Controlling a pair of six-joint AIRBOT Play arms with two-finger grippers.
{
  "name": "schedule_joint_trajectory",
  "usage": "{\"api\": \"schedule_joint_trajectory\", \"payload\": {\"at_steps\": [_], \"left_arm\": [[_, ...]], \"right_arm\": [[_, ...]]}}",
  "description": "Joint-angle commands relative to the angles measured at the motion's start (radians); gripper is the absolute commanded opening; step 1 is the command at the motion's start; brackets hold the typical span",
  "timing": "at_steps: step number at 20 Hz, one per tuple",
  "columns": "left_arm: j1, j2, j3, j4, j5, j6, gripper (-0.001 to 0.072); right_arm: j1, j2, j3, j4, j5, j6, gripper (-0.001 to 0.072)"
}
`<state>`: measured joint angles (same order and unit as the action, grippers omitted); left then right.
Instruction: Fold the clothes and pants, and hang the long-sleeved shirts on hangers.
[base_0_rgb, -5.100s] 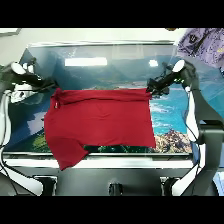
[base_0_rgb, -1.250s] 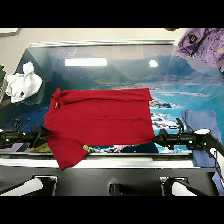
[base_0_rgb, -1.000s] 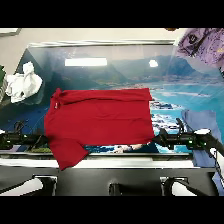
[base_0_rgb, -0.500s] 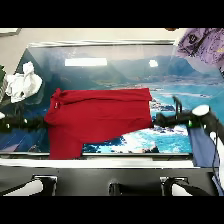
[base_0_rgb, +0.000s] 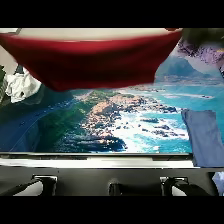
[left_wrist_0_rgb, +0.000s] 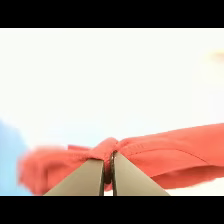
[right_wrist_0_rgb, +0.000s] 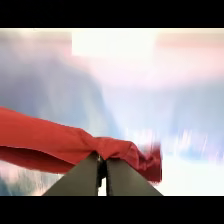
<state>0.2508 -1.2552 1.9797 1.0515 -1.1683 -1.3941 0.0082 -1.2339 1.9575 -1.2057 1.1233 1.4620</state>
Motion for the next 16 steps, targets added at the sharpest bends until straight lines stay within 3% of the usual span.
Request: {"api": "schedule_joint_trajectory", "payload": {"at_steps": [1,5,8,12,16], "left_arm": [[-0.013,0.139,0.175,0.069,0.018,-0.078,0.0014],[-0.013,0.409,0.003,0.165,0.017,-0.129,0.0014],[-0.013,0.512,-0.055,0.252,0.016,-0.175,0.0014],[-0.013,0.483,-0.105,0.222,-0.033,-0.177,0.0014],[-0.032,0.351,-0.232,0.160,-0.055,-0.113,0.0015]], "right_arm": [[0.009,0.143,0.195,-0.050,0.052,0.061,0.0025],[0.008,0.329,0.195,-0.119,0.145,0.155,0.0025],[0.008,0.362,0.194,-0.187,0.200,0.216,0.0025],[0.009,0.308,0.119,-0.197,0.237,0.299,0.0025],[0.009,0.139,0.062,-0.204,0.395,0.329,0.0025]]}}
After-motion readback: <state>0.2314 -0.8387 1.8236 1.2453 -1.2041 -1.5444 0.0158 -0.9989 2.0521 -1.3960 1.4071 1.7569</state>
